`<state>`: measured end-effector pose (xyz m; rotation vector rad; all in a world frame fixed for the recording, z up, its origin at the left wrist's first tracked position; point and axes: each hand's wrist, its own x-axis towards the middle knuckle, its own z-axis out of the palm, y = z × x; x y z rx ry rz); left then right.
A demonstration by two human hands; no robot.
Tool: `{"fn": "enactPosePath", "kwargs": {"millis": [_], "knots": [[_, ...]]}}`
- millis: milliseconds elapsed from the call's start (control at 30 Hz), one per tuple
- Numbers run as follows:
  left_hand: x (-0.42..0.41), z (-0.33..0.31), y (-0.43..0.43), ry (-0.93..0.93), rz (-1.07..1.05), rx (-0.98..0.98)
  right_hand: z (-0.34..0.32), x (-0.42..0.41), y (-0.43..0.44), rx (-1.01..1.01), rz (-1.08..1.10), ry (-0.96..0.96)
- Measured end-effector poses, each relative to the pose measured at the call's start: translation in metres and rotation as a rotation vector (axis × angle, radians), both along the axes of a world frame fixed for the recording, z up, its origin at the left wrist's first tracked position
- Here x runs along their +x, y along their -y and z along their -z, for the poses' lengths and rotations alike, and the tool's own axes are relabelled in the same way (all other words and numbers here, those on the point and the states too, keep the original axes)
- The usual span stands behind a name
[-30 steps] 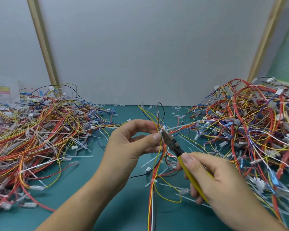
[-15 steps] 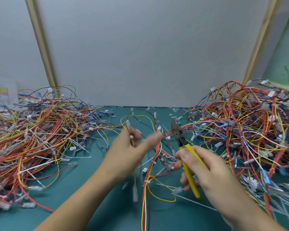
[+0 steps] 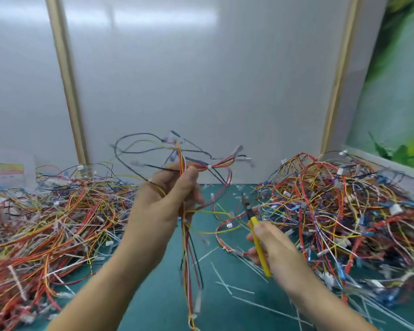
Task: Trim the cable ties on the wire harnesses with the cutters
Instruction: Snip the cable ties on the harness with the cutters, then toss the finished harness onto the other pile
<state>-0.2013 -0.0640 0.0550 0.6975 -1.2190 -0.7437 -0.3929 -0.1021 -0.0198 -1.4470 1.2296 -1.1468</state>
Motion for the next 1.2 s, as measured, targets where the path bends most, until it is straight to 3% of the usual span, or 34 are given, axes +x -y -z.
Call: {"fn": "enactPosePath", "kwargs": {"millis": [100, 233, 400, 467, 533, 600, 667, 700, 800, 1033, 1100, 1200], "knots": [[-0.005, -0.049, -0.015, 0.056, 0.033, -0.126, 0.002, 0.0, -0.007, -0.03, -0.139, -0.338], [-0.018, -0.075, -0.022, 0.114, -0.044, -0.103, 0.022, 0.014, -0.029, -0.087, -0.233, -0.818], [-0.033, -0.065, -0.036, 0.201, 0.01, -0.04, 0.029, 0.019, -0.043, -0.175, -0.227, -1.038], [-0.034, -0.065, -0.041, 0.203, 0.032, -0.037, 0.024, 0.018, -0.047, -0.191, -0.241, -0.957], [-0.032, -0.069, -0.044, 0.179, 0.038, -0.025, 0.007, 0.015, -0.054, -0.213, -0.19, -0.732], [-0.028, -0.076, -0.046, 0.136, 0.044, -0.013, -0.016, 0.011, -0.064, -0.193, -0.167, -0.367], [-0.026, -0.081, -0.046, 0.108, 0.032, -0.017, -0.039, 0.01, -0.078, -0.041, -0.331, 0.051], [-0.025, -0.083, -0.045, 0.104, 0.024, -0.022, -0.047, 0.01, -0.087, 0.015, -0.428, 0.169], [-0.029, -0.084, -0.041, 0.12, 0.02, -0.021, -0.059, 0.017, -0.11, -0.016, -0.578, 0.231], [0.002, -0.093, -0.034, -0.04, 0.023, 0.195, -0.069, -0.004, -0.117, 0.012, -0.442, 0.348], [0.006, -0.091, -0.037, 0.005, 0.001, 0.243, -0.069, -0.009, -0.118, -0.007, -0.45, 0.329], [0.009, -0.079, -0.04, 0.245, -0.122, 0.13, -0.068, -0.017, -0.117, -0.045, -0.411, 0.208]]}}
